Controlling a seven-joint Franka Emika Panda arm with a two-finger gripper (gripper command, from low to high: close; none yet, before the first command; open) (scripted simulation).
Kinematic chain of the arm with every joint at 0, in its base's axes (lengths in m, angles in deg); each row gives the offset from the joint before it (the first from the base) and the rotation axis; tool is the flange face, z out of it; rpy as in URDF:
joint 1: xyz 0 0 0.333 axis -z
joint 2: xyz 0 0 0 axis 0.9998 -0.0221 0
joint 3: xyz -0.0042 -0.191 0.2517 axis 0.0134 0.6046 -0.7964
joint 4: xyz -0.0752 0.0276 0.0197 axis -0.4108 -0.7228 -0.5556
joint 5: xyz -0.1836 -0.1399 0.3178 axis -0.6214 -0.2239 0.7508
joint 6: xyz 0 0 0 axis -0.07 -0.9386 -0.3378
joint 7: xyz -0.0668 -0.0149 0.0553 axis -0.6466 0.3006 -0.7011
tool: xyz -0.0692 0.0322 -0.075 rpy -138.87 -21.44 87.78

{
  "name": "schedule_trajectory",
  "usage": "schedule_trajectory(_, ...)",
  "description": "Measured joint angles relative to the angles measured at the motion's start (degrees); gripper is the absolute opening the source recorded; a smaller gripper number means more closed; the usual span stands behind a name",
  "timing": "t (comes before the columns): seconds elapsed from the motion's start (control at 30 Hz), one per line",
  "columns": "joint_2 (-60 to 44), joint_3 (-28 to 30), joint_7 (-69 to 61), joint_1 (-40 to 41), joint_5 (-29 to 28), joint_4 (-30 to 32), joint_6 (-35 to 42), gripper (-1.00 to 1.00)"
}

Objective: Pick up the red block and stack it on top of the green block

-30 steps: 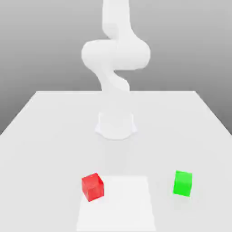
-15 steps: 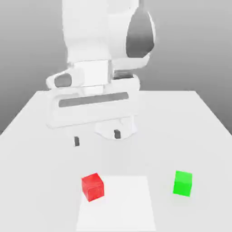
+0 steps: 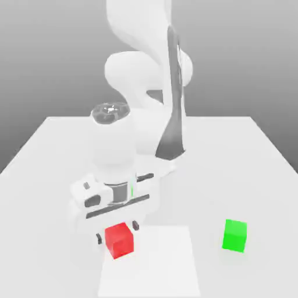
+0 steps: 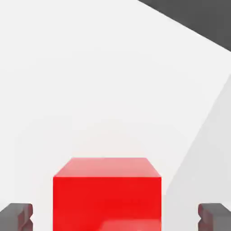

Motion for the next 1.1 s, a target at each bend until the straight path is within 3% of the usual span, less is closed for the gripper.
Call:
schedule_trajectory(0.23, -0.14, -0.24, 0.01, 0.23, 0.02, -0.02, -0.04, -1.0)
schedule_trajectory(0.57, 12.55, 5.06, 8.71, -2.11, -11.87, 2.01, 10.24, -1.0)
schedule_trajectory(0.73, 15.17, -2.71, 12.34, -3.42, -12.05, 1.5, 13.61, -1.0)
schedule_trajectory(0.97, 17.62, -13.13, 19.64, -23.76, -11.89, -0.97, 18.39, -1.0)
schedule_trajectory(1.1, 11.47, -13.2, 21.4, -24.89, -13.17, -1.53, 12.77, -1.0)
